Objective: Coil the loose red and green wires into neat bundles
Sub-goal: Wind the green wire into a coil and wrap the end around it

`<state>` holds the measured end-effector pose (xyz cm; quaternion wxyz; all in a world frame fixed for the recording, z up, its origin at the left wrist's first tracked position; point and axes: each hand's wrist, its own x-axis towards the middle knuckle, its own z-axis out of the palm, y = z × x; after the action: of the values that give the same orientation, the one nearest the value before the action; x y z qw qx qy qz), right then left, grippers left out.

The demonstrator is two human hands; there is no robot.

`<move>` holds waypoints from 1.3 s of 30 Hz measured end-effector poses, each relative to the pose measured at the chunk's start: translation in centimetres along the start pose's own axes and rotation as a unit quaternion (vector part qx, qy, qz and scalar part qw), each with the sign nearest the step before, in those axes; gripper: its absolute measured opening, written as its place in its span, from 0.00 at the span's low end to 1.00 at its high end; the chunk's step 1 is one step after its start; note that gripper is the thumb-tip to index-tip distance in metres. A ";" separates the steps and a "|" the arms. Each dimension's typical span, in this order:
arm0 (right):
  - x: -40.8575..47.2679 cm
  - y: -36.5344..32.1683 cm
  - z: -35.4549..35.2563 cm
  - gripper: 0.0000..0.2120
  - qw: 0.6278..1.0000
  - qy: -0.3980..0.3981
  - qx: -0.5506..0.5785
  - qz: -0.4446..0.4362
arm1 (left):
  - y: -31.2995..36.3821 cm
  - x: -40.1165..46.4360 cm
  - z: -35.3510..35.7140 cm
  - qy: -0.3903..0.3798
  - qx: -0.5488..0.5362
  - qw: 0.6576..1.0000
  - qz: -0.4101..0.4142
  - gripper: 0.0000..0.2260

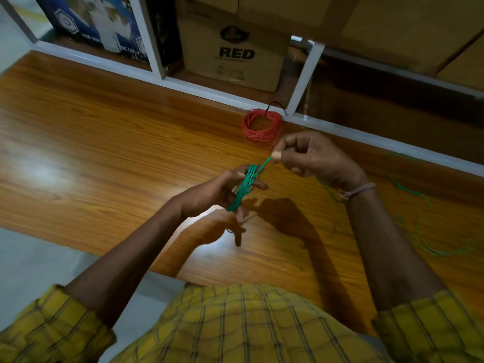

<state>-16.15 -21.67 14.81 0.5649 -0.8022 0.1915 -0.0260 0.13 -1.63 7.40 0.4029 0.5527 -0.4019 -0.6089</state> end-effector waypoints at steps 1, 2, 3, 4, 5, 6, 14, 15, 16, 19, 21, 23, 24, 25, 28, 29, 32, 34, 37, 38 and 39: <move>0.5 0.4 0.0 0.05 1.000 0.025 0.002 -0.007 | 0.1 -0.4 0.6 -0.004 -0.039 0.999 -0.008 0.34; 1.0 0.9 0.1 0.05 0.999 0.046 -0.005 -0.013 | 0.4 -0.6 0.9 -0.016 -0.076 0.997 -0.004 0.36; 1.5 1.5 0.5 0.05 0.998 0.064 -0.008 -0.017 | 0.7 -0.6 0.7 -0.038 -0.106 0.993 0.016 0.34; 1.9 2.2 1.0 0.05 0.997 0.078 -0.003 -0.020 | 1.2 -0.6 0.3 -0.068 -0.132 0.988 0.044 0.31; 2.2 3.1 1.5 0.05 0.996 0.088 0.010 -0.021 | 1.6 -0.6 0.0 -0.085 -0.162 0.981 0.072 0.32; 2.3 3.9 2.2 0.06 0.995 0.097 0.021 -0.016 | 1.8 -0.7 -0.3 -0.094 -0.191 0.973 0.091 0.34; -1.0 6.8 8.3 0.14 0.994 0.056 0.046 0.078 | 1.6 0.3 -2.3 -0.078 -0.369 0.913 0.155 0.40; -1.6 7.0 8.9 0.14 0.994 0.041 0.049 0.084 | 1.4 0.5 -2.6 -0.068 -0.373 0.912 0.156 0.39; -2.1 7.2 9.4 0.14 0.994 0.025 0.048 0.092 | 1.1 0.8 -2.8 -0.052 -0.375 0.913 0.152 0.39; -3.1 6.3 9.9 0.15 0.992 -0.035 0.029 0.118 | 0.4 1.5 -2.5 0.006 -0.381 0.916 0.122 0.39; -3.6 5.3 9.8 0.14 0.990 -0.084 0.006 0.113 | 0.1 2.0 -2.1 0.065 -0.349 0.929 0.100 0.34; -3.9 4.4 9.3 0.12 0.986 -0.128 -0.024 0.108 | -0.2 2.4 -2.0 0.117 -0.299 0.944 0.078 0.32; -4.0 4.0 8.9 0.13 0.983 -0.143 -0.032 0.111 | -0.4 2.5 -2.1 0.124 -0.278 0.950 0.073 0.32; -4.0 3.7 8.5 0.13 0.980 -0.153 -0.037 0.118 | -0.5 2.5 -2.1 0.124 -0.252 0.958 0.067 0.32; -3.8 2.1 6.6 0.09 0.975 -0.181 -0.036 0.121 | -0.3 2.3 -1.2 0.115 -0.155 0.980 0.043 0.28; -3.8 1.6 5.9 0.07 0.975 -0.186 -0.024 0.119 | -0.2 2.2 -0.8 0.112 -0.122 0.986 0.035 0.28; -3.4 0.5 3.6 0.05 0.973 -0.197 0.053 0.111 | 0.7 2.2 0.0 0.095 -0.041 0.994 0.030 0.25; -3.1 0.3 2.3 0.08 0.972 -0.193 0.088 0.102 | 1.2 2.0 0.2 0.077 -0.019 0.996 0.028 0.25; -2.7 0.6 1.1 0.09 0.976 -0.164 0.113 0.084 | 1.6 1.6 0.0 0.040 0.020 0.999 0.029 0.26; -2.6 0.8 0.7 0.08 0.977 -0.152 0.127 0.078 | 1.7 1.5 0.0 0.029 0.030 0.999 0.029 0.27; -2.5 0.9 0.2 0.07 0.977 -0.140 0.143 0.070 | 1.7 1.4 -0.1 0.023 0.034 0.999 0.028 0.28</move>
<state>-18.66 -20.90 14.32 0.6950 -0.6939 0.1605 0.0985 0.19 -3.53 8.49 0.4100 0.5685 -0.4284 -0.5702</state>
